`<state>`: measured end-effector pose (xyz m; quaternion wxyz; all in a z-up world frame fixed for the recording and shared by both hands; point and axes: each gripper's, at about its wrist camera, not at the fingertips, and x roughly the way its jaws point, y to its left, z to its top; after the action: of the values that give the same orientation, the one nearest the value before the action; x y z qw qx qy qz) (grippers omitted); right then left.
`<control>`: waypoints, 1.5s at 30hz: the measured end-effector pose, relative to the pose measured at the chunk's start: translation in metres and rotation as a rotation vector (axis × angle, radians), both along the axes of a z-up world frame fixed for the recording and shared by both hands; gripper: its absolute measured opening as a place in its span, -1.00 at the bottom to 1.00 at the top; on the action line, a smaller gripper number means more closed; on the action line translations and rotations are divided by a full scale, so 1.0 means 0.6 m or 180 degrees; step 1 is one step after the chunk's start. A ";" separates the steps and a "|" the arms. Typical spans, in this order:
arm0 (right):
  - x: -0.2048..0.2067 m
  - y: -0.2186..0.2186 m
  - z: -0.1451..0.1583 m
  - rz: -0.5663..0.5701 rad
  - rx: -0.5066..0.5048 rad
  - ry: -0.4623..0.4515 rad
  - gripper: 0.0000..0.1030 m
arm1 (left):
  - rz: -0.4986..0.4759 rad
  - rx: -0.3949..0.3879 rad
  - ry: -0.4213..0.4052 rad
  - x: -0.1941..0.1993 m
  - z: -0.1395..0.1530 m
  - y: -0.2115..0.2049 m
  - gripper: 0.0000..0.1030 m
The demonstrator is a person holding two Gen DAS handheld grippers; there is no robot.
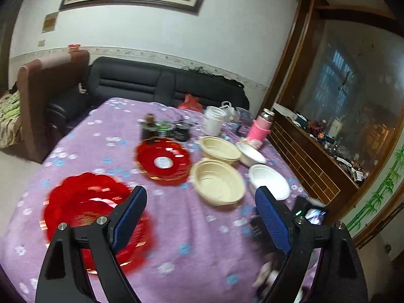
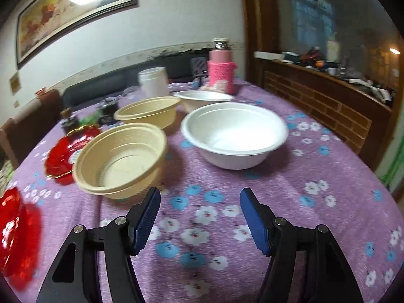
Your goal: Organize plates and bowls
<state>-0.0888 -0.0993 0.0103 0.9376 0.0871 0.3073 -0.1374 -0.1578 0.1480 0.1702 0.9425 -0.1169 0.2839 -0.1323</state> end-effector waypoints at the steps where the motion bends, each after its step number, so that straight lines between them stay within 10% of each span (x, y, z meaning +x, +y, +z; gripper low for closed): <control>1: -0.004 -0.004 0.001 -0.0085 -0.0019 -0.0010 0.35 | 0.0037 -0.0022 -0.0009 -0.012 -0.001 0.027 0.69; 7: -0.022 -0.008 0.005 -0.0301 -0.0151 0.0109 0.35 | 0.0265 -0.0232 -0.0270 -0.086 0.010 0.152 0.73; 13: -0.094 0.016 0.074 0.0233 0.0256 -0.0024 0.36 | 0.0387 -0.0388 -0.0365 -0.113 0.041 0.215 0.75; 22: -0.174 -0.005 0.386 0.0994 0.0455 -0.0834 0.39 | -0.0111 -0.0476 -0.0576 -0.133 0.201 0.199 0.75; 33: -0.218 -0.048 0.734 0.0604 -0.0318 -0.1250 0.45 | -0.0133 -0.0041 -0.0568 -0.085 0.423 0.170 0.80; 39: -0.196 -0.041 0.845 0.0302 -0.0361 -0.1400 0.64 | -0.0195 -0.0006 -0.0441 -0.067 0.363 0.215 0.89; 45: -0.138 -0.023 0.749 0.0641 -0.0066 -0.1019 0.64 | -0.0395 -0.0104 0.0110 -0.033 0.261 0.247 0.89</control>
<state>-0.1716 -0.1132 0.4597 0.9844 0.0670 0.1599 -0.0305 -0.1773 0.2965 0.3268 0.9254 -0.1167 0.3047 -0.1930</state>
